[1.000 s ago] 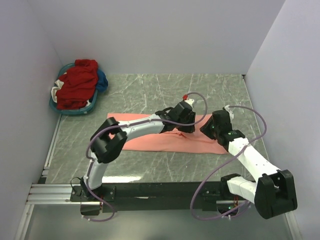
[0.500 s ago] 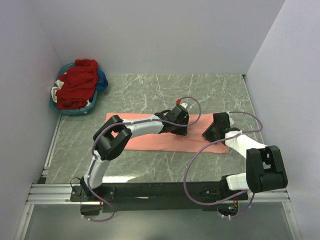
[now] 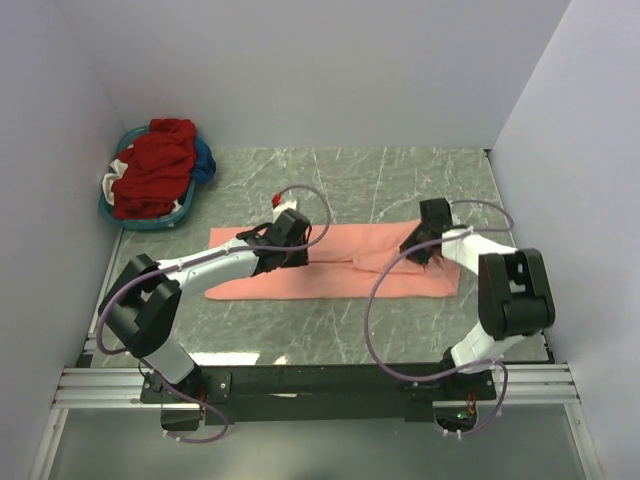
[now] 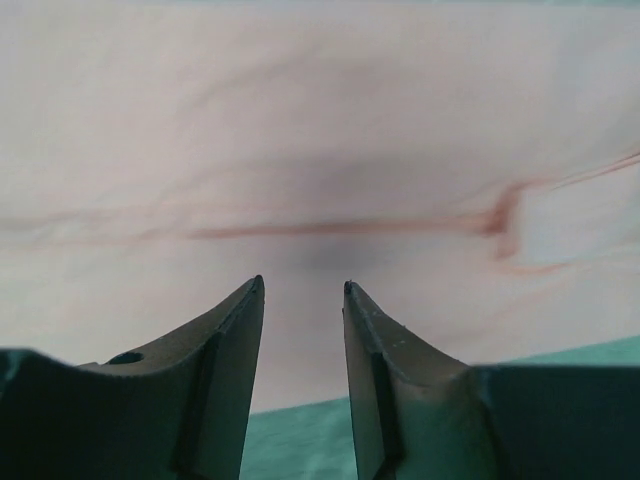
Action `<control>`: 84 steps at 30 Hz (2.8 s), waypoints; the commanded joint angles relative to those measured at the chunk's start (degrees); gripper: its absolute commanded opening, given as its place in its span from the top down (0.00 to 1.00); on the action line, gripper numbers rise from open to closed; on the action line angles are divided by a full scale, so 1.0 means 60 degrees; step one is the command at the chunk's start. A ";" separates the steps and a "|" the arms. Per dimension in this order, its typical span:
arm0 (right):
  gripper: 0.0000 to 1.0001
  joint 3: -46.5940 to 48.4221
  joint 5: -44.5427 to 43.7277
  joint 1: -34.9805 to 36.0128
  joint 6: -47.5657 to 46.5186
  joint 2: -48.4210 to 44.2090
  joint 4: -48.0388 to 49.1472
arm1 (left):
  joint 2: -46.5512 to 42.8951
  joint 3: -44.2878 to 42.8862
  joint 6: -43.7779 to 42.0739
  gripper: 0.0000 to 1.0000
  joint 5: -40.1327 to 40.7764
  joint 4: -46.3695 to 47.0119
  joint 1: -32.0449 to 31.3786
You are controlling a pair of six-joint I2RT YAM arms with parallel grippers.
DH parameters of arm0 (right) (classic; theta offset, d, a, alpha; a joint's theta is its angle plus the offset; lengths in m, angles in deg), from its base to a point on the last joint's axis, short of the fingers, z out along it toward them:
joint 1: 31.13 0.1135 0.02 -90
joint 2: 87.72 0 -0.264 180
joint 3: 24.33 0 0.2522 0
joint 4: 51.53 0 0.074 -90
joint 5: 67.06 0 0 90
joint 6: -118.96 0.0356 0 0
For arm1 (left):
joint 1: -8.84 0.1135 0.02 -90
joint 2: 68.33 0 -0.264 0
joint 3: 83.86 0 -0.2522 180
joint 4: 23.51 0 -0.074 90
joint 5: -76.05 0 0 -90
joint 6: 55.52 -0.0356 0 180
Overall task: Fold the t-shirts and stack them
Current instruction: Fold the tshirt
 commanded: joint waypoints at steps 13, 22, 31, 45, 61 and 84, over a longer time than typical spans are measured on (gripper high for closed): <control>0.65 0.6686 0.0737 -0.0066 -0.2398 0.4360 -0.2920 | 0.0201 0.2353 0.1063 0.61 0.0173 0.0264 -0.0262; 0.65 1.0231 0.0503 0.0285 -0.3571 0.6645 -0.4663 | 0.0609 0.2120 0.2204 0.62 -0.1292 0.0967 -0.1888; 0.64 1.3209 0.0093 0.1105 -0.4450 0.8360 -0.6261 | 0.2396 0.0203 0.3319 0.64 -0.2216 0.2051 -0.3440; 0.58 1.3314 0.0137 0.1575 -0.5154 0.7894 -0.5720 | 0.2867 -0.1543 0.2998 0.63 -0.2597 0.2448 -0.3471; 0.46 0.9040 -0.0185 0.1106 -0.3909 0.3734 -0.4066 | 0.0334 0.0813 0.1167 0.55 -0.3592 0.2139 -0.3046; 0.51 0.8360 -0.0347 0.1106 -0.4187 0.5665 -0.3814 | 0.0566 0.2559 0.1913 0.58 -0.3329 0.2828 -0.3632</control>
